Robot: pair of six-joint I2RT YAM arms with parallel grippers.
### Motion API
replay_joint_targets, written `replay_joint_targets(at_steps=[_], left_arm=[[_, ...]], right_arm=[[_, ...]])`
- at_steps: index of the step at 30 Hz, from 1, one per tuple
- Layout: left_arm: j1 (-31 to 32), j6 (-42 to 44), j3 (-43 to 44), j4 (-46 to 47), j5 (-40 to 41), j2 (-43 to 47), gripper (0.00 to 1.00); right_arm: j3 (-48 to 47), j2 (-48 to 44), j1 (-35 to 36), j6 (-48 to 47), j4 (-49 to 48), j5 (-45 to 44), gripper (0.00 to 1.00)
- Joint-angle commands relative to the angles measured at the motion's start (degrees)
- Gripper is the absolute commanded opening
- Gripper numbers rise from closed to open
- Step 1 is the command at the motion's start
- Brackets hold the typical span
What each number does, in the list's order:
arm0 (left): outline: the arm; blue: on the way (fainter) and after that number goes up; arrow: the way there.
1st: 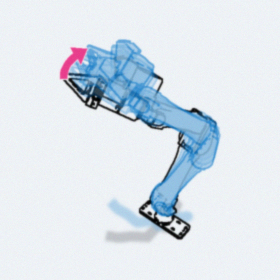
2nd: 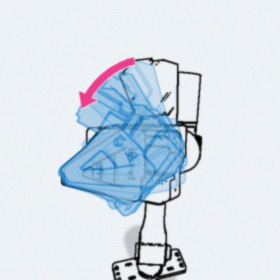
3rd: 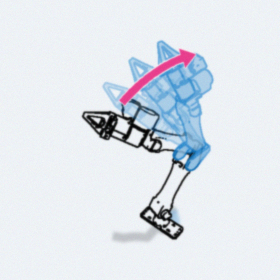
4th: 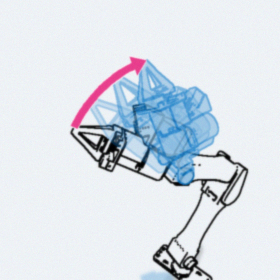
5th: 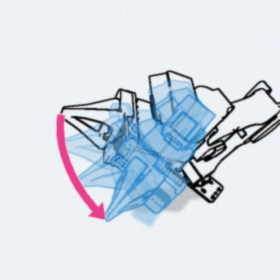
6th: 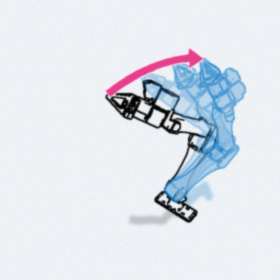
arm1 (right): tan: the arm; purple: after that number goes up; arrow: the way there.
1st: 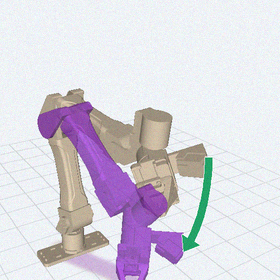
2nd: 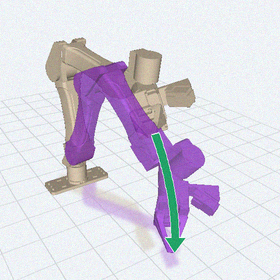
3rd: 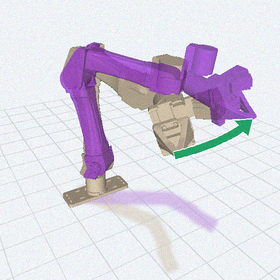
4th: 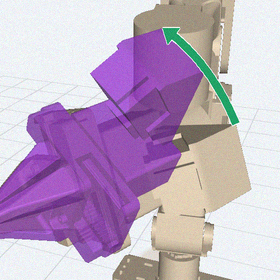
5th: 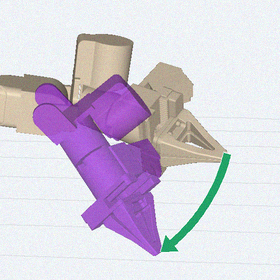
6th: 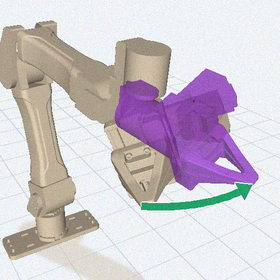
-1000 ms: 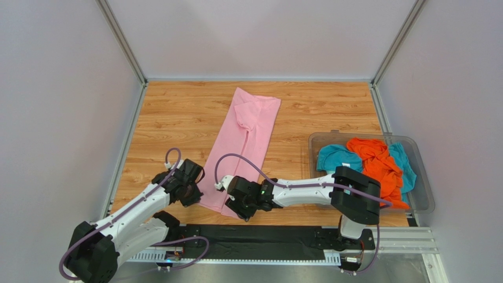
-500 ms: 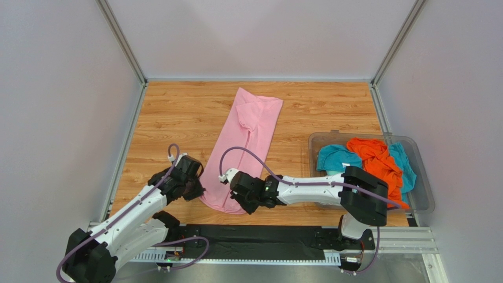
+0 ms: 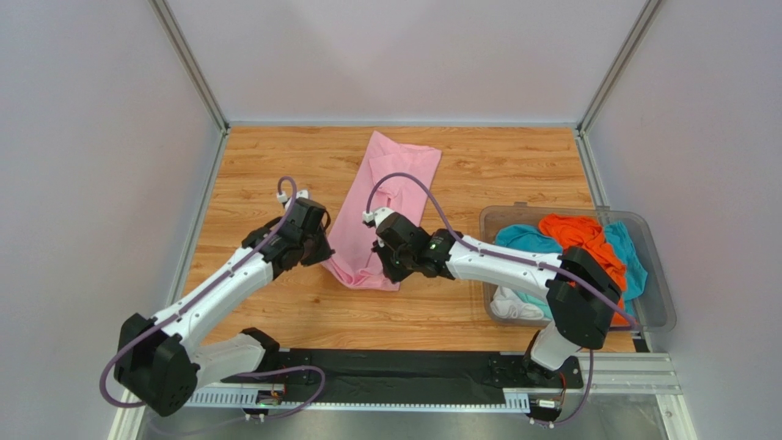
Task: Fold and stack the t-shirts
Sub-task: Fold the tshirt
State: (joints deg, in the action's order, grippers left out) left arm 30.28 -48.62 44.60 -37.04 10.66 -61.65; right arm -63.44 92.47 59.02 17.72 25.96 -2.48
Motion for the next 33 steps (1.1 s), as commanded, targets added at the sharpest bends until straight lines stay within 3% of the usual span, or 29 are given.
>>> replay_joint_targets(at_steps=[1,13,21,33], left_arm=[[-0.2,4.3,7.4,4.2,3.0,-5.0,0.0],[-3.6,9.2,28.1,8.3,2.5,-23.8,0.0],[-5.9,12.2,41.2,9.2,0.3,-39.1,0.0],[-9.2,16.3,51.5,10.0,-4.6,-53.8,0.0]], right_arm=[[-3.9,-1.7,-4.4,-1.5,0.7,0.5,0.0],[-13.5,2.8,-17.3,-6.7,3.3,5.7,0.0],[-21.8,11.1,-25.0,-8.7,4.0,9.0,0.0],[-30.4,22.0,-30.3,-11.5,3.7,12.1,0.0]])
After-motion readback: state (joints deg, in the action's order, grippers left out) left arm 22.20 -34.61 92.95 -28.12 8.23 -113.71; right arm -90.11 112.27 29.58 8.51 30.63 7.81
